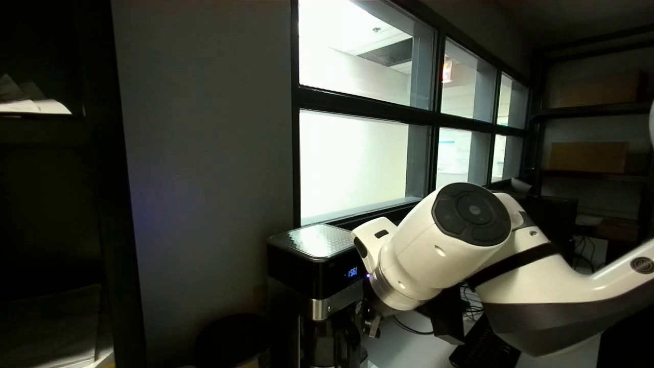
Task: Turn on the coffeemaker.
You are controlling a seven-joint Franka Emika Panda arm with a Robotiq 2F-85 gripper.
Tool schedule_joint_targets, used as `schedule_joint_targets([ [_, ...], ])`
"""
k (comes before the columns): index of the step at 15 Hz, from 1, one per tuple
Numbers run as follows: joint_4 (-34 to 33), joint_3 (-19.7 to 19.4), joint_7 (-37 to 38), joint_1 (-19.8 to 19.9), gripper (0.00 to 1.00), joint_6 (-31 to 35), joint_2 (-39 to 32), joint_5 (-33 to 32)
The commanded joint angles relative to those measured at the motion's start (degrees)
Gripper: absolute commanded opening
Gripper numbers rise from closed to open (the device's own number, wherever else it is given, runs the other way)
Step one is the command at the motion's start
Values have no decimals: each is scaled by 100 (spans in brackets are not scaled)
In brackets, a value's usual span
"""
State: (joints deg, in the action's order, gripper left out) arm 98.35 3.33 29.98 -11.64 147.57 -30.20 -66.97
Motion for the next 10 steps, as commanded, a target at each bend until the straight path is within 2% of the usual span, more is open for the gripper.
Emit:
schedule_joint_targets([
  [1, -488, -158, -5, -190, 0, -59, -382, -95],
  [10, -1162, -288, -118, -329, 0, -92, -914, -26],
])
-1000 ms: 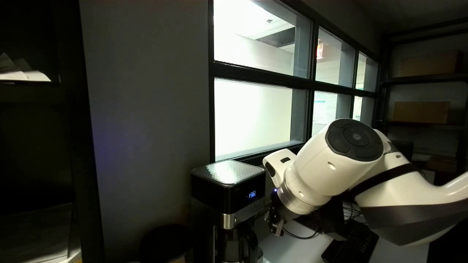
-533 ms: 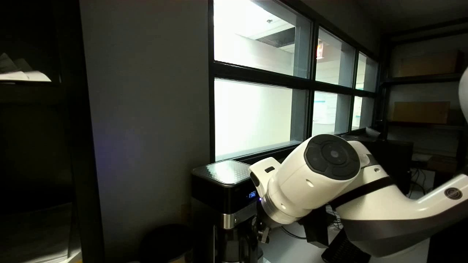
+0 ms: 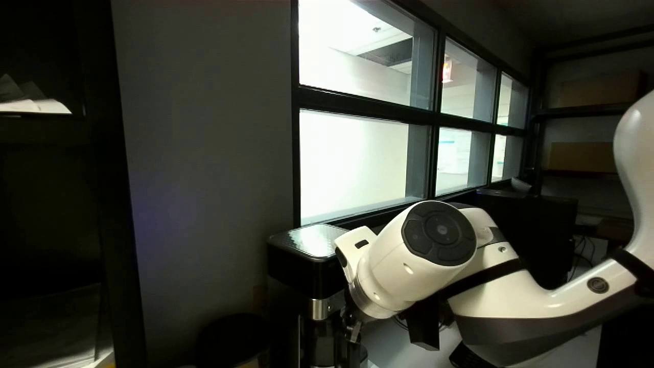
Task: Turn on the coffeemaker.
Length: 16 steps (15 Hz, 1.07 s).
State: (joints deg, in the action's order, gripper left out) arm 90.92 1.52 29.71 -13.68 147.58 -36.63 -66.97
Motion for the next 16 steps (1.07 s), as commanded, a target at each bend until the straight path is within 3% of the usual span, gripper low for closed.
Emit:
schedule_joint_targets([
  [1, -485, -108, -119, -131, 0, -105, -318, 0],
  [9, -958, -126, -253, -160, 0, -161, -657, 92],
  [16, -995, -178, -247, -135, 0, -174, -695, 122],
])
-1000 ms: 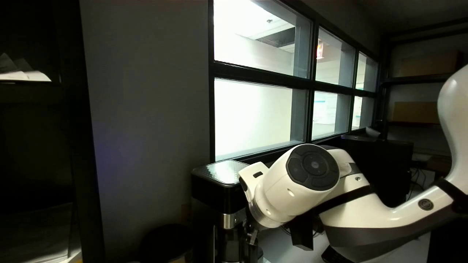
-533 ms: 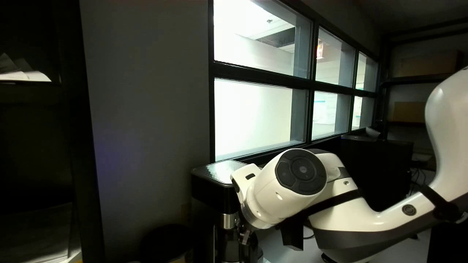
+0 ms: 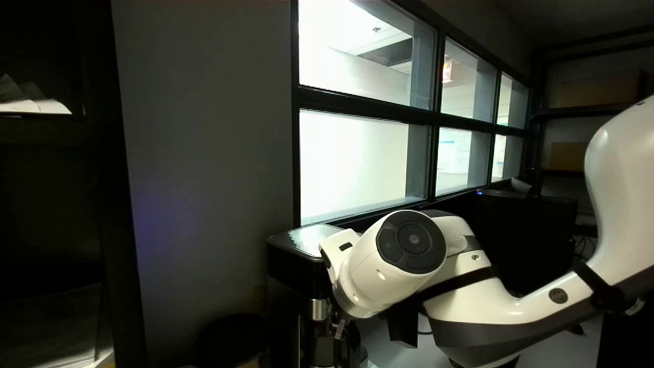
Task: Turn on the coffeemaker.
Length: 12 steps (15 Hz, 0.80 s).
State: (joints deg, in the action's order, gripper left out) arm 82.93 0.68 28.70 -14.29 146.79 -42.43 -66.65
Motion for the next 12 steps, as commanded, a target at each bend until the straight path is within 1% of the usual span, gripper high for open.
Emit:
schedule_joint_targets([
  [1, -196, -107, -143, -68, 0, -93, -119, 90],
  [12, -355, -145, -179, -60, 0, -106, -263, 142],
])
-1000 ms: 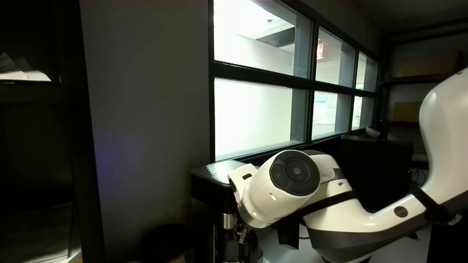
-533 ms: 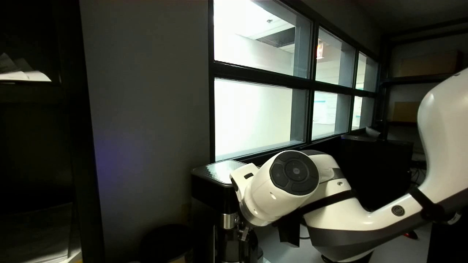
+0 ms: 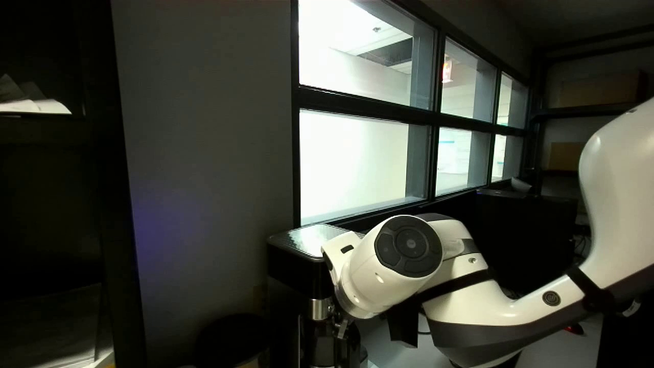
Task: Turn on the coffeemaker.
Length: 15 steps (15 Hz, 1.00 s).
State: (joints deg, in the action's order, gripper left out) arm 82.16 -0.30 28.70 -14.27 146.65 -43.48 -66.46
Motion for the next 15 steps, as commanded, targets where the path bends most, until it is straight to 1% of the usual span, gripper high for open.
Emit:
schedule_joint_targets([
  [1, -288, -50, -176, -65, 0, -88, -166, 120],
  [15, -370, -78, -111, -97, 0, -4, -197, 30],
])
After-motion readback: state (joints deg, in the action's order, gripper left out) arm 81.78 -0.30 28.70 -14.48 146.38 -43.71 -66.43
